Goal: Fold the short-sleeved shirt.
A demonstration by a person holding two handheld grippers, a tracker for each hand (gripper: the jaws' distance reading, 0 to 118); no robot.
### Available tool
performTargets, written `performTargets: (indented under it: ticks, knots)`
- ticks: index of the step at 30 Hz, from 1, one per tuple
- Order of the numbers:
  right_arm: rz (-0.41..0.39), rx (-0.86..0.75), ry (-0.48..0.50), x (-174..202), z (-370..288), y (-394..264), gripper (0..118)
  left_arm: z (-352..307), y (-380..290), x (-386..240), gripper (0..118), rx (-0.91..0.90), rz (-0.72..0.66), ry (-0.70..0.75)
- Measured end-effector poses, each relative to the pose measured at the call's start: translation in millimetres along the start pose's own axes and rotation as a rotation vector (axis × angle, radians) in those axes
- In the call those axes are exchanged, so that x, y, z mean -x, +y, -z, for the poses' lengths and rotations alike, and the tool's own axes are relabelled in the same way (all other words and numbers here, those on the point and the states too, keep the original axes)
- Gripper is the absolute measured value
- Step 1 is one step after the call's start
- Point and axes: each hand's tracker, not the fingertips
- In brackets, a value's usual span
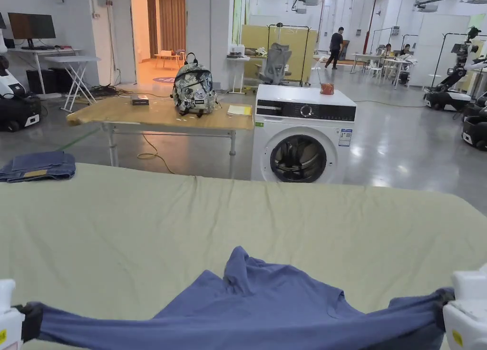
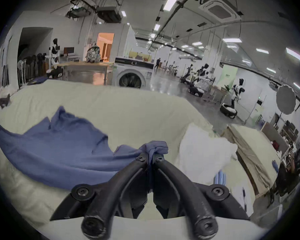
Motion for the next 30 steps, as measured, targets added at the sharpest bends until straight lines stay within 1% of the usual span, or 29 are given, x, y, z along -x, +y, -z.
performTargets:
  ticks: [2,3,5,6,7,10,12,14,15,16,17,18,19,20,22,23,26,27,28,29,30]
  knots:
    - [-0.006,0.035,-0.007,-1,-3,-25,2,-8,-29,-1,0,0.043,-0.008,-0.006]
    - [-0.011,0.056,0.003,-3,-3,-37,2,1,-38,7,0,0.072,-0.017,-0.018]
    - [0.000,0.103,-0.004,-4,2,-57,2,5,-60,-1,0,0.124,-0.008,-0.046]
    - [0.008,0.118,0.004,-4,5,-66,2,7,-70,-9,0,0.138,-0.011,-0.033]
    - [0.005,0.127,0.009,-3,8,-74,2,14,-63,6,0,0.156,-0.022,-0.027]
    - [-0.008,0.162,0.004,1,14,-90,2,23,-67,0,0,0.162,-0.042,-0.024]
    - [0.001,0.170,0.003,3,16,-94,2,24,-68,3,0,0.159,-0.026,-0.013]
    - [0.008,0.163,0.010,9,4,-90,2,24,-64,-5,0,0.159,-0.002,-0.005]
    - [0.007,0.158,0.007,11,2,-88,3,23,-64,0,2,0.154,0.009,-0.001]
    - [0.012,0.149,0.007,12,-2,-85,5,20,-60,-3,12,0.144,0.021,0.001]
    - [0.021,0.126,0.013,12,-2,-83,13,16,-55,-9,25,0.126,0.040,0.006]
    - [0.022,0.102,0.018,14,-6,-78,39,12,-51,-14,52,0.091,0.070,0.027]
    - [0.018,0.078,0.014,18,-10,-72,62,8,-48,-16,70,0.058,0.100,0.032]
    - [0.022,0.048,0.021,22,-14,-66,73,2,-42,-22,74,0.013,0.126,0.022]
    - [0.036,-0.028,0.035,31,-19,-55,74,-8,-28,-36,74,-0.056,0.131,-0.013]
    - [0.046,-0.053,0.060,38,-23,-47,74,-9,-23,-39,74,-0.082,0.120,-0.025]
    - [0.096,-0.146,0.102,65,-39,-26,73,-18,-1,-65,74,-0.137,0.101,-0.080]
    - [0.107,-0.182,0.112,73,-44,-20,66,-18,1,-71,72,-0.167,0.101,-0.097]
    - [0.112,-0.217,0.118,83,-49,-14,54,-22,6,-81,63,-0.200,0.102,-0.111]
    - [0.115,-0.254,0.123,94,-48,-13,39,-25,11,-92,50,-0.232,0.111,-0.121]
    - [0.113,-0.274,0.133,102,-50,-9,21,-28,15,-102,30,-0.261,0.123,-0.127]
